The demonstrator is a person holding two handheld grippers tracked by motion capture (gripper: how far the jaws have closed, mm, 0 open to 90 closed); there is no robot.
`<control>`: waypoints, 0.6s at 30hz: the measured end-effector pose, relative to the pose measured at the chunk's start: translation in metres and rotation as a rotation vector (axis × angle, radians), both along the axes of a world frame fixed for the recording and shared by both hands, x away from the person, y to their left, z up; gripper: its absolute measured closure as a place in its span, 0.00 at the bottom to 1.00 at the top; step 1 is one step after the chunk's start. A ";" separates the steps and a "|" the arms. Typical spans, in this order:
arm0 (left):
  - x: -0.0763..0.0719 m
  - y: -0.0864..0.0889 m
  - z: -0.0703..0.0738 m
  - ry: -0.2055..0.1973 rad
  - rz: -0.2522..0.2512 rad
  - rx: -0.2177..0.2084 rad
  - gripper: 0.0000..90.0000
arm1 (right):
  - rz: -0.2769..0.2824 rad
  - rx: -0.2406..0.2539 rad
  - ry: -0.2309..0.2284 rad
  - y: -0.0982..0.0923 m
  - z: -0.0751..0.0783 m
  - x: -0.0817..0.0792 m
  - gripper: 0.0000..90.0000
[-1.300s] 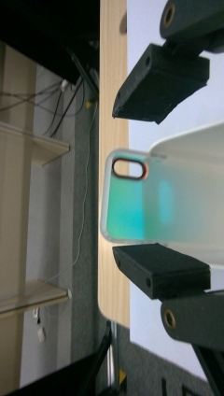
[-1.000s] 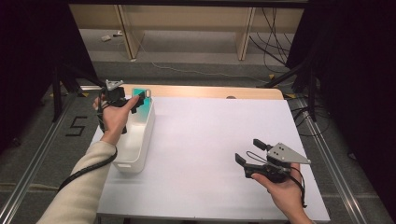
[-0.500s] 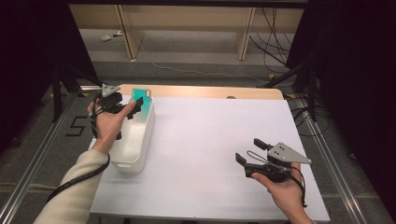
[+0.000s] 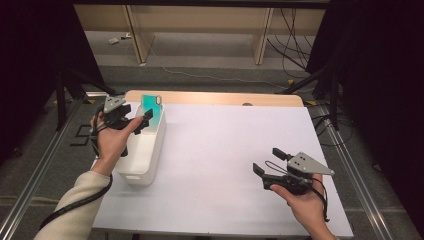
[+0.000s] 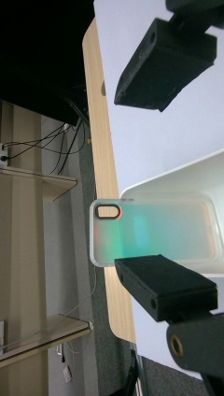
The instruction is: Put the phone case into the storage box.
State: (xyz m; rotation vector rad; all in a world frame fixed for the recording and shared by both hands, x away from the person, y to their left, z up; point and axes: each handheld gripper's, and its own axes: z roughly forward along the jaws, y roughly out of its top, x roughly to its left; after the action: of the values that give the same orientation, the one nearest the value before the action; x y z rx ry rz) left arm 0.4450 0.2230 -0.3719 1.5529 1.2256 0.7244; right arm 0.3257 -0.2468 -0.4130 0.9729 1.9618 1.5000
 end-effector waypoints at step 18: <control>-0.024 -0.005 0.000 -0.022 -0.052 0.022 0.18 | -0.008 0.013 -0.006 0.000 0.000 0.001 0.18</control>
State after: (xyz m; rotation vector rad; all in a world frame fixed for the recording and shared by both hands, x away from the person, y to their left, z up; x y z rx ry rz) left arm 0.4213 0.2184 -0.3724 1.5849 1.1603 0.7211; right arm 0.3262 -0.2468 -0.4128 0.9787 1.9444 1.5111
